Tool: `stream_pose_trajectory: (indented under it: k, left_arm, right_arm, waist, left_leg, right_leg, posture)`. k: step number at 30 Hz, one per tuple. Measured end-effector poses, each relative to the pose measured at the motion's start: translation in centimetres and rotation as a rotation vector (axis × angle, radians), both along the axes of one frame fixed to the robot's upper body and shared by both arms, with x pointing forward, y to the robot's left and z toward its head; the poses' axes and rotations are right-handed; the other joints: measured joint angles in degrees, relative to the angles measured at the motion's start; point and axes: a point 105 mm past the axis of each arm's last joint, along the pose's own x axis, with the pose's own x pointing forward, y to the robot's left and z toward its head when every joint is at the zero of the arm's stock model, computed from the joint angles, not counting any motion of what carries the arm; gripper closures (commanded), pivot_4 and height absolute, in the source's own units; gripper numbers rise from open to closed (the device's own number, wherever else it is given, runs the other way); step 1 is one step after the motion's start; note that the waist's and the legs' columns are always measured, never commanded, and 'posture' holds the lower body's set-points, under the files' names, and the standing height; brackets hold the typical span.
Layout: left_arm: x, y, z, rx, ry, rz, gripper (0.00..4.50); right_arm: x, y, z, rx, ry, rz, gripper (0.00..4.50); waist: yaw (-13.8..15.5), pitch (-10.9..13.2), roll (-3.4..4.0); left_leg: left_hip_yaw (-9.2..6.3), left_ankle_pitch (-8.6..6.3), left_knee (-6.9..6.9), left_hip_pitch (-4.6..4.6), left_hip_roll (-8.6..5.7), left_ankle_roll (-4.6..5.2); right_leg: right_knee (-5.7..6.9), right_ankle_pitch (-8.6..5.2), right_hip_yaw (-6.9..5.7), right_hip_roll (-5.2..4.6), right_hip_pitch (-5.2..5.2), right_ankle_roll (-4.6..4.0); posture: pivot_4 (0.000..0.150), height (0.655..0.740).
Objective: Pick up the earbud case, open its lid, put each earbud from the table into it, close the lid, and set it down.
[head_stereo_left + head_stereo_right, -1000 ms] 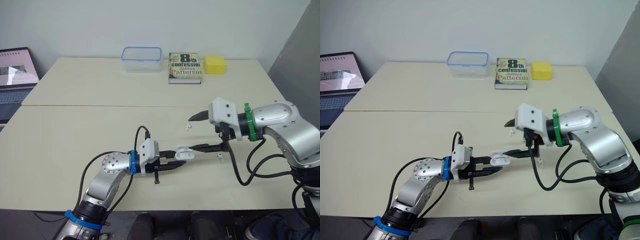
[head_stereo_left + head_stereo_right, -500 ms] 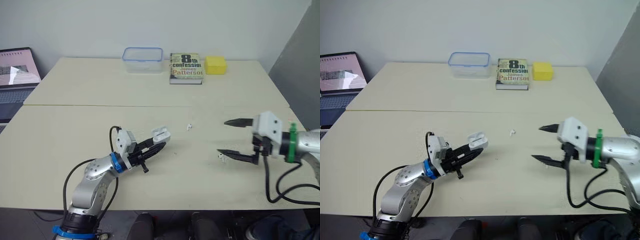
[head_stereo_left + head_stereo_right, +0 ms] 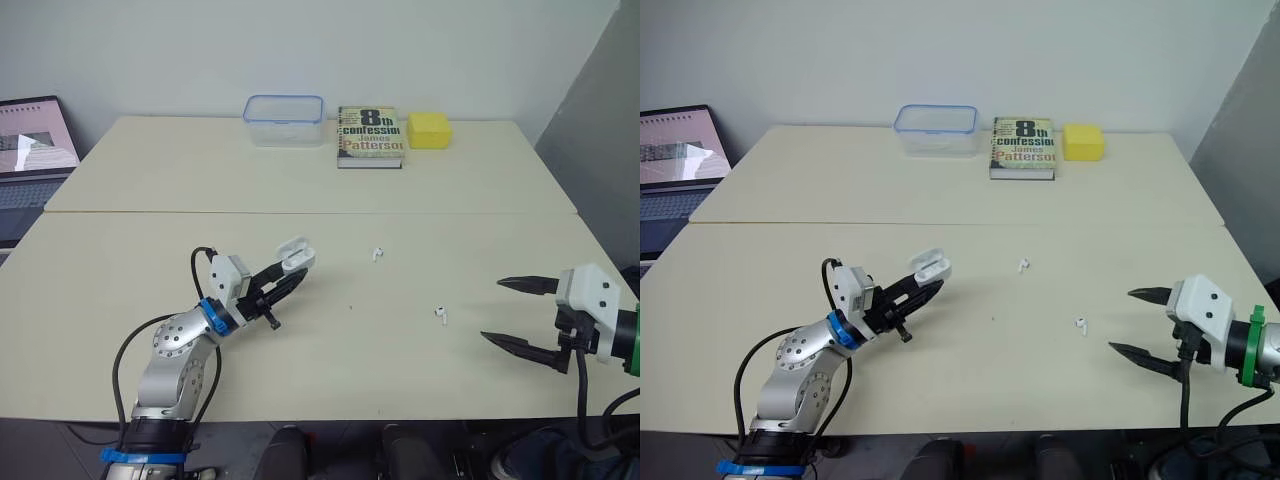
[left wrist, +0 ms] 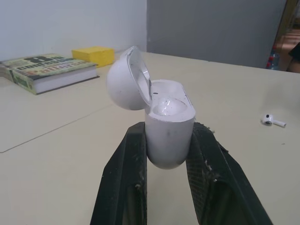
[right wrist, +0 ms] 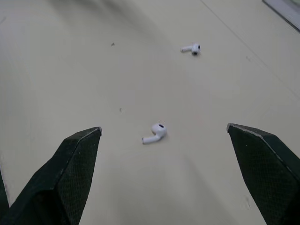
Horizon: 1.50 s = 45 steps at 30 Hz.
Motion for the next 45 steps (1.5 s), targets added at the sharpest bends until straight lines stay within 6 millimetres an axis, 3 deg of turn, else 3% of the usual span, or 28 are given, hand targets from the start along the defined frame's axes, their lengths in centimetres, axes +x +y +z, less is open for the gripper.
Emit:
stream_pose_trajectory:
  k: [12,17,20,26,28,32,39,45]
  left_arm:
    - [0.1,0.3,0.0,-0.006,-0.010,0.037,3.75]
    - [0.1,0.4,-0.1,-0.005,-0.008,0.040,3.75]
    - [0.1,0.4,-0.1,-0.004,-0.007,0.042,3.75]
    - [0.1,0.5,-0.4,0.006,-0.001,0.047,3.75]
    - [0.1,0.5,-0.4,0.009,0.001,0.048,3.75]
    - [0.0,0.3,-0.5,0.011,0.003,0.040,3.75]
    - [0.0,0.3,-0.6,0.015,0.007,0.040,3.75]
    - [-0.1,0.2,-0.7,0.018,0.011,0.038,3.75]
  right_arm:
    - [0.2,-0.6,-0.3,0.027,0.019,-0.036,0.00]
    - [1.2,-0.2,0.1,0.106,-0.006,-0.094,0.00]
    - [2.5,1.7,0.2,0.156,-0.039,-0.109,0.00]
    - [5.6,7.6,-0.1,0.252,-0.066,-0.154,0.00]
    - [7.4,10.3,-0.3,0.298,-0.072,-0.203,0.00]
    - [10.7,13.7,-1.8,0.332,-0.067,-0.362,0.00]
    - [14.2,16.1,-4.9,0.354,-0.041,-0.590,0.00]
    - [16.0,15.7,-7.1,0.369,-0.040,-0.723,0.00]
  waist:
    - [-0.02,0.00,0.00]
    - [-0.07,0.00,0.00]
    - [-0.19,-0.01,0.00]
    - [-0.20,-0.01,-0.01]
    - [-0.31,-0.02,0.00]
    - [-0.30,-0.02,0.00]
    - [-0.20,-0.03,0.00]
    - [-0.34,-0.03,0.00]
  left_leg:
    - [0.01,0.00,0.00,0.00,0.00,0.00]
    - [0.03,0.00,0.00,0.01,0.01,0.00]
    - [0.03,0.00,-0.01,0.03,0.03,0.00]
    - [-0.01,0.00,-0.01,-0.02,0.03,-0.01]
    - [-0.01,0.00,-0.02,0.00,0.02,-0.01]
    - [-0.03,0.01,-0.04,-0.03,0.03,-0.01]
    - [0.00,0.01,-0.03,-0.05,0.00,-0.01]
    - [0.00,0.01,-0.04,-0.04,0.03,0.00]
  right_leg:
    - [0.00,0.00,0.02,0.00,0.00,0.00]
    - [0.01,0.00,0.03,0.01,0.00,0.00]
    - [0.02,0.00,0.04,0.02,0.00,0.00]
    - [0.02,0.00,0.02,0.03,-0.04,0.00]
    - [0.05,0.01,0.04,0.02,-0.05,0.00]
    - [0.08,0.10,0.03,0.02,-0.11,-0.17]
    - [0.07,0.19,0.04,-0.01,-0.12,-0.33]
    - [0.09,0.20,0.03,0.02,-0.13,-0.34]
  posture:
    - [0.150,0.7400]
    - [0.150,0.7400]
    - [0.150,0.7400]
    - [0.150,0.7400]
    - [0.150,0.7400]
    - [0.150,0.7400]
    - [0.150,0.7400]
    - [0.150,0.7400]
